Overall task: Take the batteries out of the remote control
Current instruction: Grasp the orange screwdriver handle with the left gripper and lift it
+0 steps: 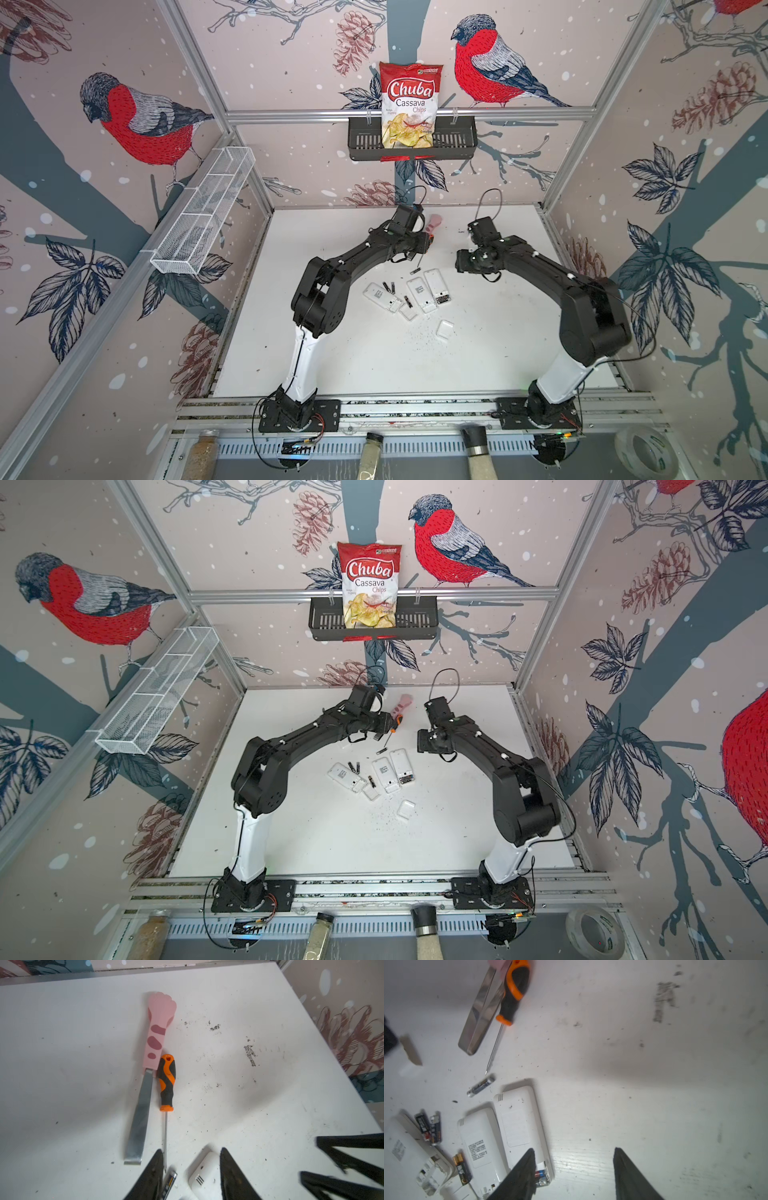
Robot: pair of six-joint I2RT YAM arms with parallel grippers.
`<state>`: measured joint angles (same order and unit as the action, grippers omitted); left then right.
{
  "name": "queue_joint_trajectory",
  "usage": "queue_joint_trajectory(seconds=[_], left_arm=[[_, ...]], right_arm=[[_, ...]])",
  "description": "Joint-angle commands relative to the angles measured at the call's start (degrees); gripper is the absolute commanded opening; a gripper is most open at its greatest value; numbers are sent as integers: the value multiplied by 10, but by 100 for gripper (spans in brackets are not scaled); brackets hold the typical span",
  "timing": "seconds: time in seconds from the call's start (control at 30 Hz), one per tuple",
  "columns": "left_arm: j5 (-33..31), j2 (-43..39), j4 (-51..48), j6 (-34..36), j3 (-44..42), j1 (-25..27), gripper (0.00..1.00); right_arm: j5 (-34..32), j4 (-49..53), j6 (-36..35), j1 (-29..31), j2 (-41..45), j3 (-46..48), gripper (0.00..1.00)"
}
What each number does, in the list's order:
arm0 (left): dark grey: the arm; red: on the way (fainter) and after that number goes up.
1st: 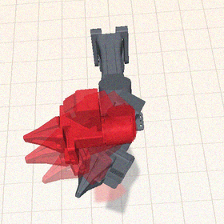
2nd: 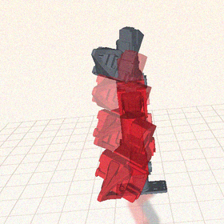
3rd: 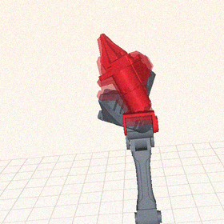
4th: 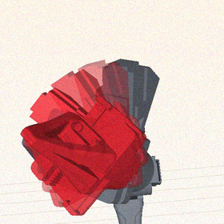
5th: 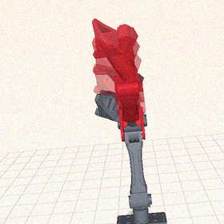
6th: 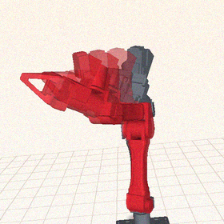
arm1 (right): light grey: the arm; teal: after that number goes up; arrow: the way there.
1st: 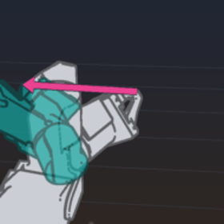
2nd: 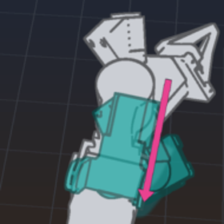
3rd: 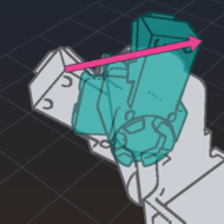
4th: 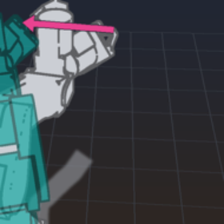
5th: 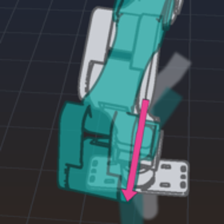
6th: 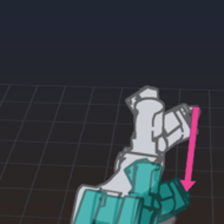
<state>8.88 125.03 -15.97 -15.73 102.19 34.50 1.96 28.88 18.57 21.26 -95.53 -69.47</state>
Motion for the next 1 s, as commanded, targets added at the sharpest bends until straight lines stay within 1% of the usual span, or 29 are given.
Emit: queue_joint_trajectory(seconds=[0.0,0.17,0.4,0.57,0.67,0.93,0.97], left_arm=[[-52,39,-75,19,45,6,39],[-64,88,-95,9,93,12,37],[-58,124,-87,6,114,17,34],[-89,154,-112,2,152,19,31],[-108,158,-115,1,151,19,30],[-105,179,-117,3,164,19,27],[-105,180,-118,3,165,19,26]], right_arm=[[28,-76,38,-20,50,43,60],[25,-109,46,-30,104,95,61],[34,-123,44,-34,130,127,62],[37,-125,41,-37,150,142,62],[37,-127,40,-38,159,149,62],[38,-131,43,-41,167,159,62],[38,-131,44,-41,168,159,62]])
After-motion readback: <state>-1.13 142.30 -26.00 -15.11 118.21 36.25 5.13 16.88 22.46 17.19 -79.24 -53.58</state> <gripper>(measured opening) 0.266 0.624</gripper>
